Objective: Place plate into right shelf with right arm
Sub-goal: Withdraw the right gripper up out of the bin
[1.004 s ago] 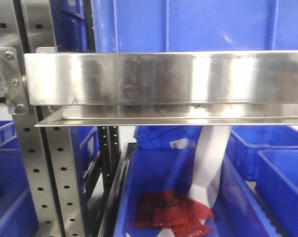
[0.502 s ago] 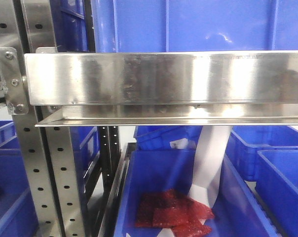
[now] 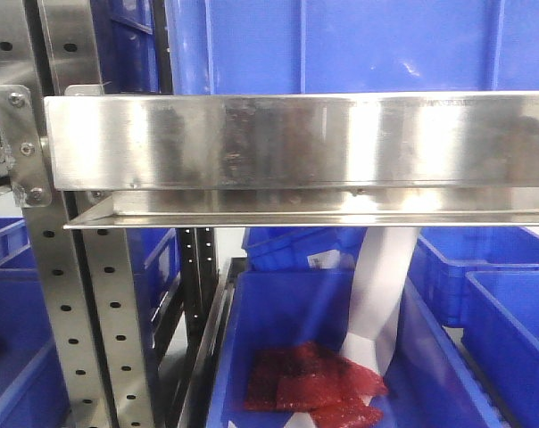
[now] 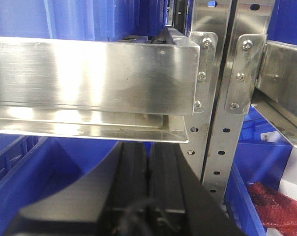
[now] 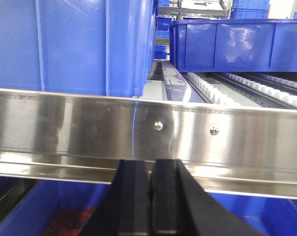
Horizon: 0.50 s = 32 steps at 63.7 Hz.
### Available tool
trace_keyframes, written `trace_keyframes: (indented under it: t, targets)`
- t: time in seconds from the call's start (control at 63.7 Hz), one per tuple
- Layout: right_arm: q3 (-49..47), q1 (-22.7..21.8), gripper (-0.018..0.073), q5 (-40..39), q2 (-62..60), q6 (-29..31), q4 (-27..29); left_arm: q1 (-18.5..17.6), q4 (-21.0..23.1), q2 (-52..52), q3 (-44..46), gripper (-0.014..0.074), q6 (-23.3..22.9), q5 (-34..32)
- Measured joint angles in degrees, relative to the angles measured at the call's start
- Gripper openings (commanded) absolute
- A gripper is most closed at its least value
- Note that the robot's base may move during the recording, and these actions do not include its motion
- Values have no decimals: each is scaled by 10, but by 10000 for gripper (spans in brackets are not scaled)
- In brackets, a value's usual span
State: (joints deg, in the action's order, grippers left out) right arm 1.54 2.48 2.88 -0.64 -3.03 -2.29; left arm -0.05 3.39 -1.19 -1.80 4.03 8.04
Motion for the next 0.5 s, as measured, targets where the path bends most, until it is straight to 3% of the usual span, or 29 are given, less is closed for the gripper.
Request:
trace_keyframes:
  t: [0.502]
  targets:
    - [0, 0, 53, -1, 0, 0, 0, 0, 0, 0, 0, -47, 0, 0]
